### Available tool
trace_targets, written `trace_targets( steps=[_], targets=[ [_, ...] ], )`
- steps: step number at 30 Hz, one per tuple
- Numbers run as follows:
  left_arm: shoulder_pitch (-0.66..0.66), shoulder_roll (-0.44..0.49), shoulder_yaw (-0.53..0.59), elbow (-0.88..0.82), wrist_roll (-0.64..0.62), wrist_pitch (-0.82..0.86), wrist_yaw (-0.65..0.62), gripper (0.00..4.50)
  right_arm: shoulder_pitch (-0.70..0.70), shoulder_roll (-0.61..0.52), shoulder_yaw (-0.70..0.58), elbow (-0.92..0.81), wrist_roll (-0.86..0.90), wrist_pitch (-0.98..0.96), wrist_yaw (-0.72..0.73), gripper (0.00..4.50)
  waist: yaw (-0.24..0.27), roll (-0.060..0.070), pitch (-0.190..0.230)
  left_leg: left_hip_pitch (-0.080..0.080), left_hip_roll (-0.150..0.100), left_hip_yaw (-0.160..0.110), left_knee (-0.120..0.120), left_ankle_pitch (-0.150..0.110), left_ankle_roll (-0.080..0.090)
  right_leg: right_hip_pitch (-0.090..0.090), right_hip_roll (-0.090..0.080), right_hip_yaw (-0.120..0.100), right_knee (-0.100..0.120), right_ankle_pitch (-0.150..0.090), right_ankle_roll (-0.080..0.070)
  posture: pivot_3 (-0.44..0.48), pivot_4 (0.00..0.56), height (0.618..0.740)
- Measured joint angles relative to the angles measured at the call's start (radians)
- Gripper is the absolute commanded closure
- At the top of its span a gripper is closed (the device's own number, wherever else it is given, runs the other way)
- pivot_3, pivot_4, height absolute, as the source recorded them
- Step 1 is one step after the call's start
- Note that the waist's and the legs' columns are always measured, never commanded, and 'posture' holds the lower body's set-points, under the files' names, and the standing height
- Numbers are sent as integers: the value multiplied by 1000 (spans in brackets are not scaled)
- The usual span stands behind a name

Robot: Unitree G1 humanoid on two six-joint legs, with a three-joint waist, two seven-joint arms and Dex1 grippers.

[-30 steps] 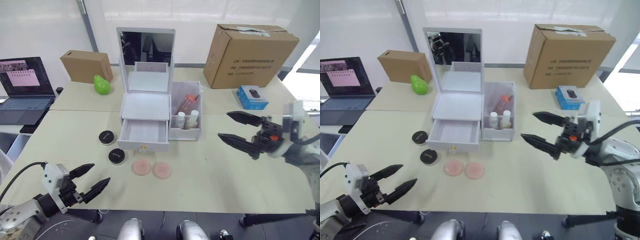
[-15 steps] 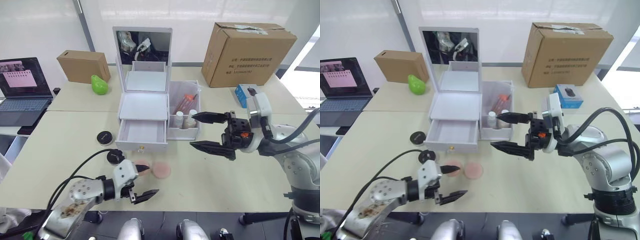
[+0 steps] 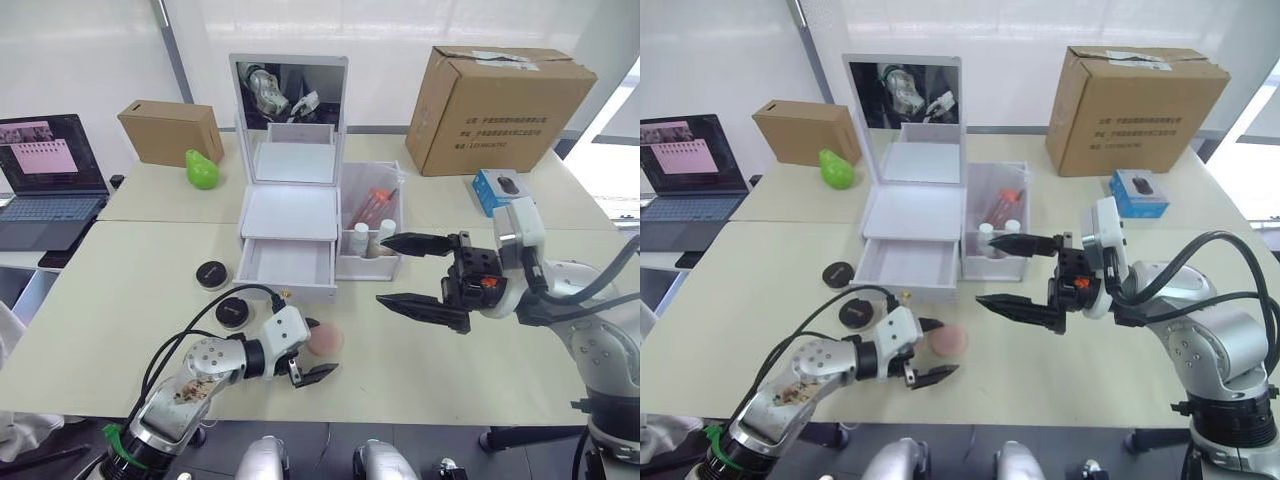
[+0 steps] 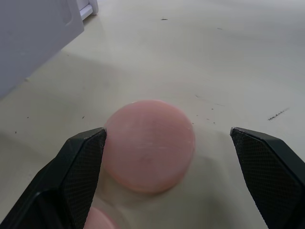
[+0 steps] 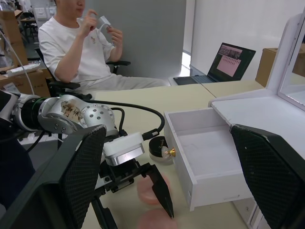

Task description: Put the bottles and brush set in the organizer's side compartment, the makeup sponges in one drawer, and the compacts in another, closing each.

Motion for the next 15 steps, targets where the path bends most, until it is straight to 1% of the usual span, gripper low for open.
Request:
trace_targets(
  steps=[6, 7, 8, 15],
  targets=[
    [-20, -16, -8, 33, 25, 12, 13, 36, 13, -1, -11, -10, 1, 7, -18, 0, -2, 0, 0, 0, 0, -1, 0, 0, 0, 0, 0, 0, 0, 0, 0, 0, 150, 740],
    [-18, -20, -10, 30, 20, 22, 10, 430, 13, -1, -14, -12, 1, 8, -20, 0, -3, 0, 0, 0, 0, -1, 0, 0, 0, 0, 1, 0, 0, 0, 0, 0, 150, 740],
    [-17, -23, -10, 29, 20, 25, 9, 576, 13, -1, -17, -13, 1, 8, -21, 0, -3, 0, 0, 0, 0, -1, 0, 0, 0, 0, 0, 0, 0, 0, 0, 0, 150, 740],
    [2, -22, -11, 22, 7, 29, -3, 2869, 13, -1, -24, -14, 0, 8, -25, 0, -3, 0, 0, 0, 0, -1, 0, 0, 0, 0, 0, 0, 0, 0, 0, 0, 150, 740]
  ],
)
